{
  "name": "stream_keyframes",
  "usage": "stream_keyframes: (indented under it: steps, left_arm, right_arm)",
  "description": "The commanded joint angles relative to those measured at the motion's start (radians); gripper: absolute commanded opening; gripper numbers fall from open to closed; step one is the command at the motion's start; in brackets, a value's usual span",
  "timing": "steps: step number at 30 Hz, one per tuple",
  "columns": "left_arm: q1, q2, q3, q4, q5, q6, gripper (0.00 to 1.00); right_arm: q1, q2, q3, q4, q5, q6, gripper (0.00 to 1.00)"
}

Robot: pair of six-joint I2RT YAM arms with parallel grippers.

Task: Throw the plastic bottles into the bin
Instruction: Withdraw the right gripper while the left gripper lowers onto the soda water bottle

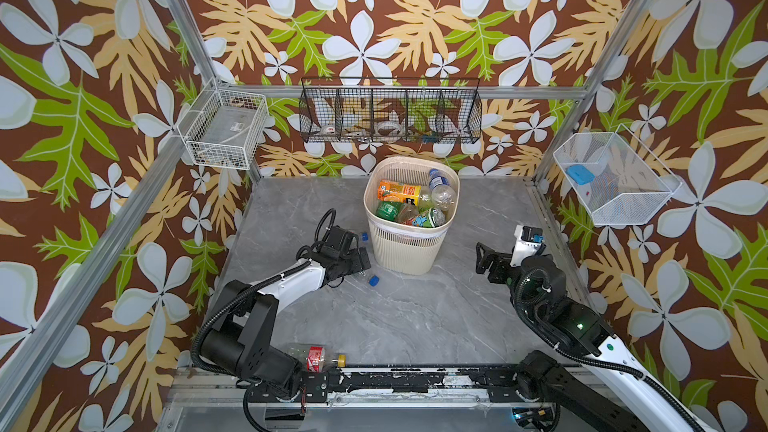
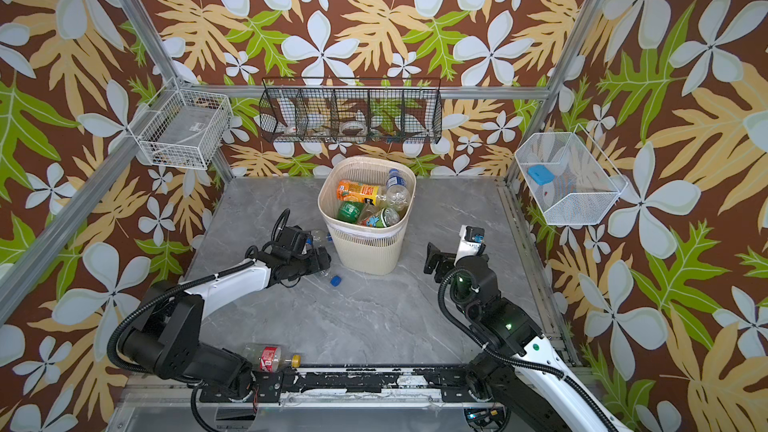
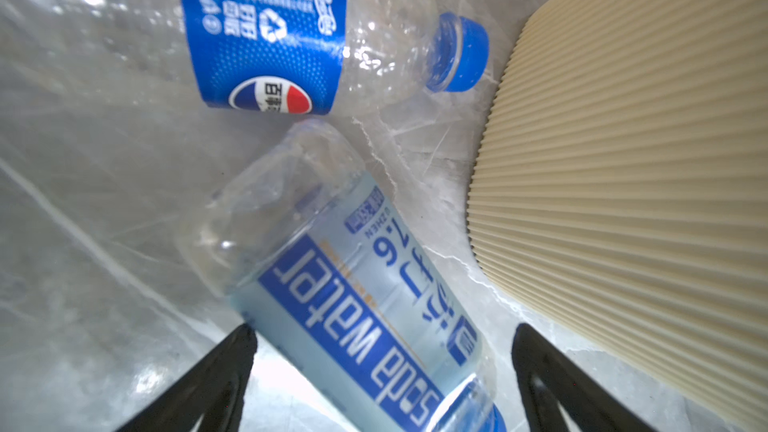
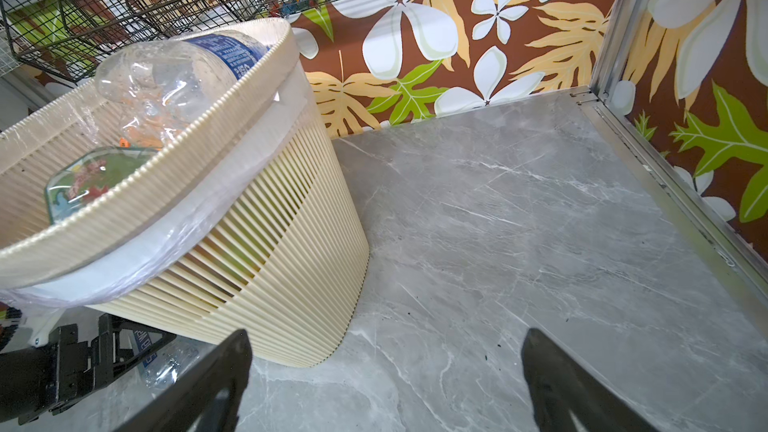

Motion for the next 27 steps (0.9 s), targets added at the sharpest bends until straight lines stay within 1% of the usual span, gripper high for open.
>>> stream_keyframes:
  steps: [1,6,8,12,13,17,20,23,27]
  left_arm:
    - [0.005,0.003,-0.004,0.0,-0.011,0.002,0.98]
    - [0.012,0.056,0.003,0.023,0.021,-0.007,0.96]
    - [0.013,0.075,0.012,0.024,0.032,-0.006,0.92]
    - [0.013,0.071,0.009,0.024,0.033,-0.008,0.77]
    - [0.013,0.063,0.007,0.019,0.031,-0.008,0.75]
    - [0.014,0.012,-0.019,0.01,0.019,-0.007,0.65]
    - [0.013,-0.031,-0.041,-0.003,0.014,-0.009,0.61]
    - [0.013,-0.092,-0.074,-0.014,0.013,-0.019,0.59]
    - [0.013,-0.21,-0.112,-0.03,-0.001,-0.032,0.57]
  right_arm:
    - [0.001,-0.002,-0.003,0.022,0.011,-0.002,1.0]
    - [0.0,0.006,-0.003,0.029,0.008,-0.003,1.0]
    - [0.001,0.006,-0.005,0.029,0.008,-0.003,1.0]
    - [0.001,0.002,-0.008,0.025,0.009,-0.003,1.0]
    - [0.001,0.0,-0.01,0.023,0.011,-0.002,1.0]
    - [0.001,-0.005,-0.015,0.025,0.014,0.0,1.0]
    - [0.001,-0.005,-0.018,0.034,0.012,0.003,1.0]
    - [0.001,-0.002,-0.018,0.037,0.008,0.006,1.0]
    - [0.001,0.0,-0.019,0.044,0.004,0.008,1.0]
